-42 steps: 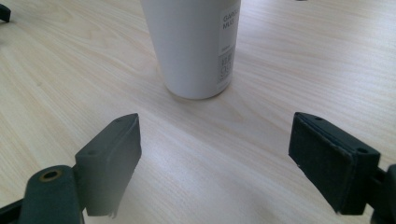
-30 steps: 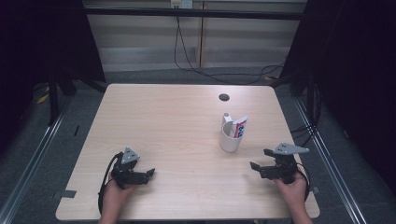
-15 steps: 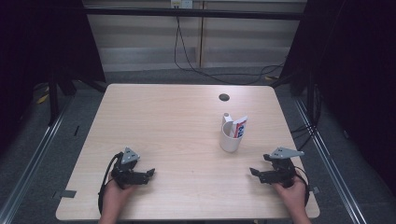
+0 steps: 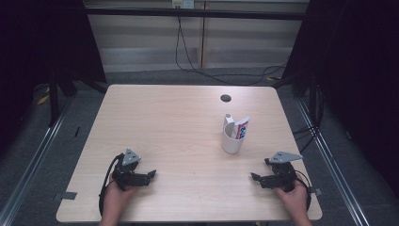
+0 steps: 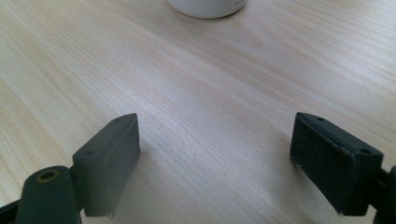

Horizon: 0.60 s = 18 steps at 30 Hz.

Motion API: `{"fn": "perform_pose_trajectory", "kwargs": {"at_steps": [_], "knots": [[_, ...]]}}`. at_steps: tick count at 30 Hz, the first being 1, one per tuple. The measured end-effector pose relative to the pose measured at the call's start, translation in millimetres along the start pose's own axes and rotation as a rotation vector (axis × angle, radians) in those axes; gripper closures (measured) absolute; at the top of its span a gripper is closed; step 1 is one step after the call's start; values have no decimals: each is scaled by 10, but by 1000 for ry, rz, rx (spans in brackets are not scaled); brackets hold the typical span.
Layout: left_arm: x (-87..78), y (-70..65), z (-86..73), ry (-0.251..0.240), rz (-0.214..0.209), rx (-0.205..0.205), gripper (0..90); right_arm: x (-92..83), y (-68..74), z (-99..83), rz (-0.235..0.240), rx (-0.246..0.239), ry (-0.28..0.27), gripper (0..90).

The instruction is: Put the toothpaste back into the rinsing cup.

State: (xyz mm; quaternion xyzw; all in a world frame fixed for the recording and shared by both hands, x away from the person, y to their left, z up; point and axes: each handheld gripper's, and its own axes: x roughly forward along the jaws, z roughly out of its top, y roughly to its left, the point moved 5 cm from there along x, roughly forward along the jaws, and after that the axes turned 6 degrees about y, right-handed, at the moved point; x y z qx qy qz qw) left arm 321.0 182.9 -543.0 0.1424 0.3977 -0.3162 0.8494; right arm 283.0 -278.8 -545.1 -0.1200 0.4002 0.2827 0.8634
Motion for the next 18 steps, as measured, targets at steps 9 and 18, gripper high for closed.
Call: {"fn": "perform_pose_trajectory", "kwargs": {"at_steps": [9, 18], "knots": [[-1, 1, -1, 1, 0, 1, 148, 8, -6, -1, 6, -2, 3, 139], [0, 0, 0, 0, 0, 0, 148, 7, -8, -2, 8, 0, 8, 137]]}}
